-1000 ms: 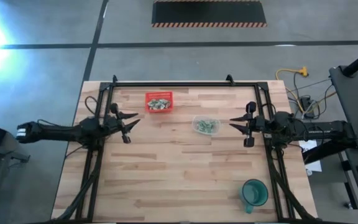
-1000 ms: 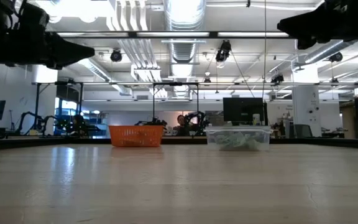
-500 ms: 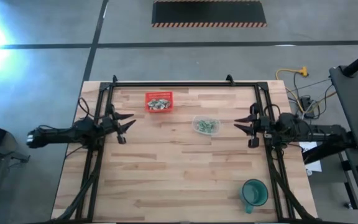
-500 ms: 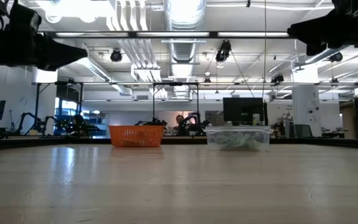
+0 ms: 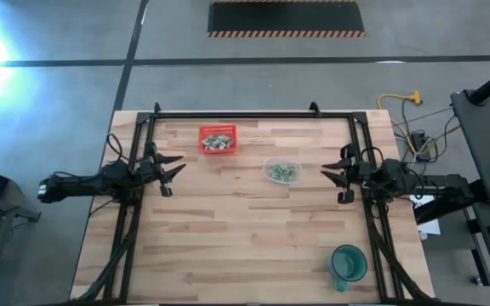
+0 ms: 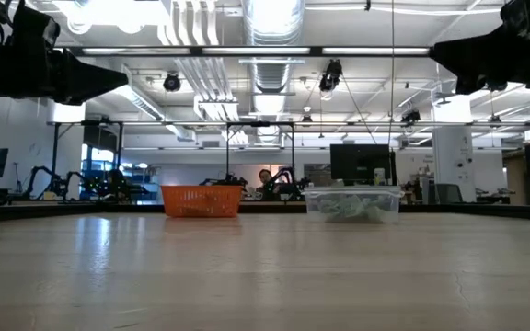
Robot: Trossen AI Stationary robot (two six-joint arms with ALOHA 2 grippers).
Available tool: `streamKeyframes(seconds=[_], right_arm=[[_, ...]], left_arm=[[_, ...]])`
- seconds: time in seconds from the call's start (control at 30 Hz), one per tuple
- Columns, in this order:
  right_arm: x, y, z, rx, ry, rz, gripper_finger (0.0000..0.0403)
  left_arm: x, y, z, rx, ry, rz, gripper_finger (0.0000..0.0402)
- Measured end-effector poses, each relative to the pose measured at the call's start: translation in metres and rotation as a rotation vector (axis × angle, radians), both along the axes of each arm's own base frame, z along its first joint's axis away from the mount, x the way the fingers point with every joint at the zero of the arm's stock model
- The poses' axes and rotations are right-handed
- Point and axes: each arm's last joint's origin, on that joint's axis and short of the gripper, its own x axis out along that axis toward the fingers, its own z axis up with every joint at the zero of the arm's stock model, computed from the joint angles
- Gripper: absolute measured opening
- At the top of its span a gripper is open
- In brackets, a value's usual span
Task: Pick and place items into bin
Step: Return to Home Position
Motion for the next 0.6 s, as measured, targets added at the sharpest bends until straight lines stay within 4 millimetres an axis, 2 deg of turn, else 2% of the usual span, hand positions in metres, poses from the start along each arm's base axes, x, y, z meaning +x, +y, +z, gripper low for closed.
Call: streamKeyframes(seconds=[0.47, 0.6], right_arm=[[-0.001, 0.0, -0.006, 0.021, 0.049, 0.004, 0.0072], [0.0, 0.0, -0.011, 0.02, 0.102, 0.008, 0.0072]], left_arm=[[0.0, 0.0, 0.0, 0.008, 0.001, 0.001, 0.0108], [0.001, 0.0, -0.006, 0.015, 0.066, 0.001, 0.0108]])
